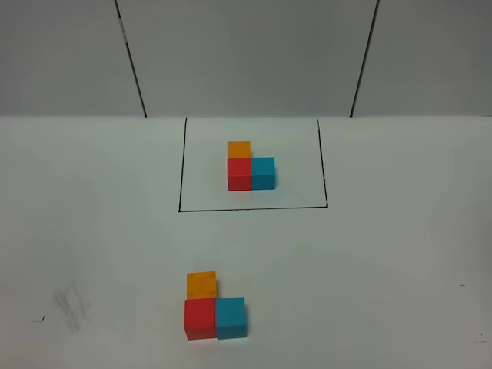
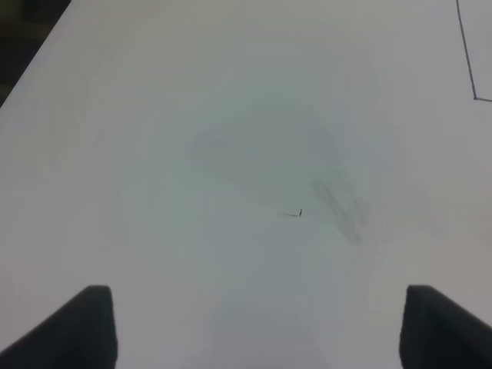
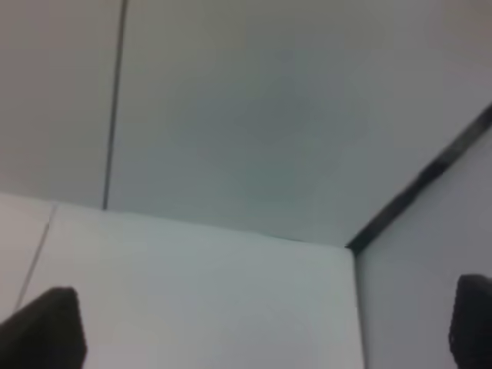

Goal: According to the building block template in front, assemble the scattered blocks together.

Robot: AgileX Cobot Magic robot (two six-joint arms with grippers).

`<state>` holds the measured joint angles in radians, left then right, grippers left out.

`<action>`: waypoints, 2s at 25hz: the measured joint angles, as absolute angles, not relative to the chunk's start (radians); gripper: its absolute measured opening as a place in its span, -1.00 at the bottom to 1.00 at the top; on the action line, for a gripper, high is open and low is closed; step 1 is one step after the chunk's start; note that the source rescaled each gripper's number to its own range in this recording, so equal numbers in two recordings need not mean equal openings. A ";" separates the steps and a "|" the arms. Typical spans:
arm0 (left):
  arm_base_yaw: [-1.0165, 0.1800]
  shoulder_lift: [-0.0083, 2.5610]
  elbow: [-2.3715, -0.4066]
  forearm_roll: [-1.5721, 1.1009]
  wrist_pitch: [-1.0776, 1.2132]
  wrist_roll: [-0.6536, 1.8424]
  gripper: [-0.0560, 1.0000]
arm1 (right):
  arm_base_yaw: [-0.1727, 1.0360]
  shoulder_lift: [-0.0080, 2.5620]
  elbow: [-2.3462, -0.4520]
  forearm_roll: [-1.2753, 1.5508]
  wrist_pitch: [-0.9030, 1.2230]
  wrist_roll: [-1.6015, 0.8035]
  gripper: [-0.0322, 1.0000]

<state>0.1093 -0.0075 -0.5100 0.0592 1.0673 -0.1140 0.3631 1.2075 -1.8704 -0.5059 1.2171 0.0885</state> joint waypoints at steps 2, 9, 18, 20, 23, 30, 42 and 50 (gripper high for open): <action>0.109 -0.008 -0.510 0.059 1.067 -0.114 1.00 | 0.363 1.096 -1.786 -0.534 1.217 0.089 0.70; 0.109 -0.008 -0.510 0.059 1.067 -0.114 1.00 | 0.363 0.670 -1.475 -0.503 1.219 0.066 0.45; 0.109 -0.008 -0.510 0.059 1.067 -0.114 1.00 | 0.363 0.248 -1.066 -0.177 1.223 0.011 0.43; 0.109 -0.008 -0.510 0.059 1.067 -0.114 1.00 | 0.363 0.185 -0.969 -0.170 1.223 0.000 0.43; 0.109 -0.008 -0.510 0.059 1.067 -0.113 1.00 | 0.363 0.108 -0.843 -0.139 1.222 -0.005 0.43; 0.109 -0.008 -0.510 0.059 1.067 -0.114 1.00 | 0.363 0.010 -0.613 -0.095 1.121 -0.016 0.43; 0.109 -0.008 -0.510 0.059 1.067 -0.114 1.00 | 0.363 0.009 -0.491 -0.068 1.058 -0.033 0.43; 0.109 -0.008 -0.510 0.059 1.067 -0.114 1.00 | 0.356 0.009 -0.491 -0.062 1.058 -0.035 0.43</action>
<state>0.1093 -0.0075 -0.5100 0.0592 1.0673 -0.1138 0.3562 0.0089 -0.4912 -0.0616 1.0575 -0.0349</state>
